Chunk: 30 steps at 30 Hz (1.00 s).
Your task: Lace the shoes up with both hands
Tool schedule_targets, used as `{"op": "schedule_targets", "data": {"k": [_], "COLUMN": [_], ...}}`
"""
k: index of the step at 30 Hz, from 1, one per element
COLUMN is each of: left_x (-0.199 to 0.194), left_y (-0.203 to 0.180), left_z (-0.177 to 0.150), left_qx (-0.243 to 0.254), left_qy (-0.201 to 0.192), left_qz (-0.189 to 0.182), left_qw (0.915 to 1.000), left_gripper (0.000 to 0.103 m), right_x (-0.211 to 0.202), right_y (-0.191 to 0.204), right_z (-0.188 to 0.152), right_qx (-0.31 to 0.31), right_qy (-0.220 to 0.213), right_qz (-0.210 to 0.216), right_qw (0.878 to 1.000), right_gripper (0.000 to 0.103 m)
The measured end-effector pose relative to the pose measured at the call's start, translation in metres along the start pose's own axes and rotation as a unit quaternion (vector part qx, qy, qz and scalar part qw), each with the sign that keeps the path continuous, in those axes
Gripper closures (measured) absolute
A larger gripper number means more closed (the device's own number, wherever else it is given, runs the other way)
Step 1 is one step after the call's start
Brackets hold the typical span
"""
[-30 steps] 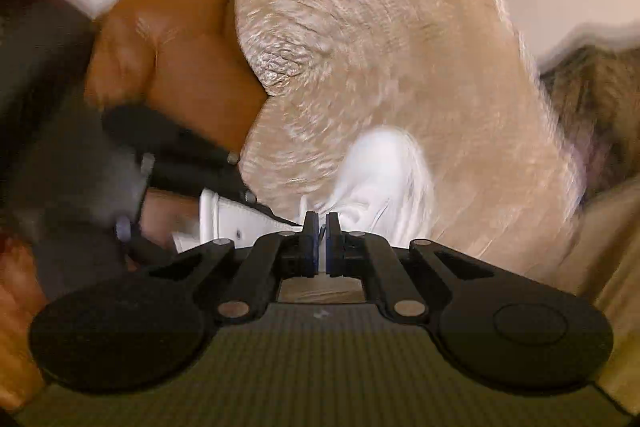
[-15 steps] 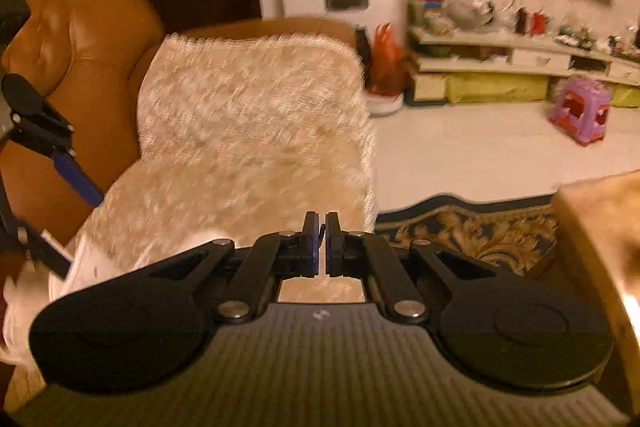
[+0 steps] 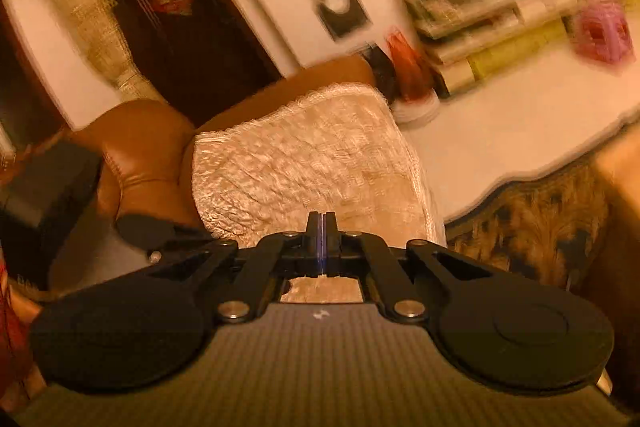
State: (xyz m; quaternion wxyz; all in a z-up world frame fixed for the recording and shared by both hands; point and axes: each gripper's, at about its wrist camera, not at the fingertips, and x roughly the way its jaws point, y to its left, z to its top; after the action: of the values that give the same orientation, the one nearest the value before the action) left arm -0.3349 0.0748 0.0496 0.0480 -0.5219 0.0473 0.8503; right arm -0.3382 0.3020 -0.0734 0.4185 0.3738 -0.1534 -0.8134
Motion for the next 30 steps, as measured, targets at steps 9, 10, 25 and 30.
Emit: {"op": "schedule_targets", "data": {"k": [9, 10, 25, 30], "left_x": [-0.014, -0.014, -0.030, -0.032], "left_y": [0.052, 0.056, 0.092, 0.093], "left_z": [-0.042, -0.044, -0.086, -0.100], "left_qx": [-0.125, -0.135, -0.264, -0.292], "left_qy": [0.002, -0.002, -0.041, -0.039], "left_qz": [0.037, 0.037, 0.055, 0.059], "left_qw": [0.9914, 0.9901, 0.9622, 0.9538], "left_gripper": [0.021, 0.020, 0.016, 0.016], "right_x": [0.097, 0.106, 0.141, 0.145], "right_y": [-0.062, -0.057, -0.051, -0.023], "right_z": [-0.106, -0.114, -0.139, -0.119], "right_qx": [0.291, 0.299, 0.389, 0.277], "right_qy": [0.246, 0.268, 0.301, 0.273], "right_qz": [0.064, 0.070, 0.147, 0.131], "right_qw": [0.922, 0.913, 0.858, 0.912], "right_gripper": [0.065, 0.065, 0.065, 0.097]}}
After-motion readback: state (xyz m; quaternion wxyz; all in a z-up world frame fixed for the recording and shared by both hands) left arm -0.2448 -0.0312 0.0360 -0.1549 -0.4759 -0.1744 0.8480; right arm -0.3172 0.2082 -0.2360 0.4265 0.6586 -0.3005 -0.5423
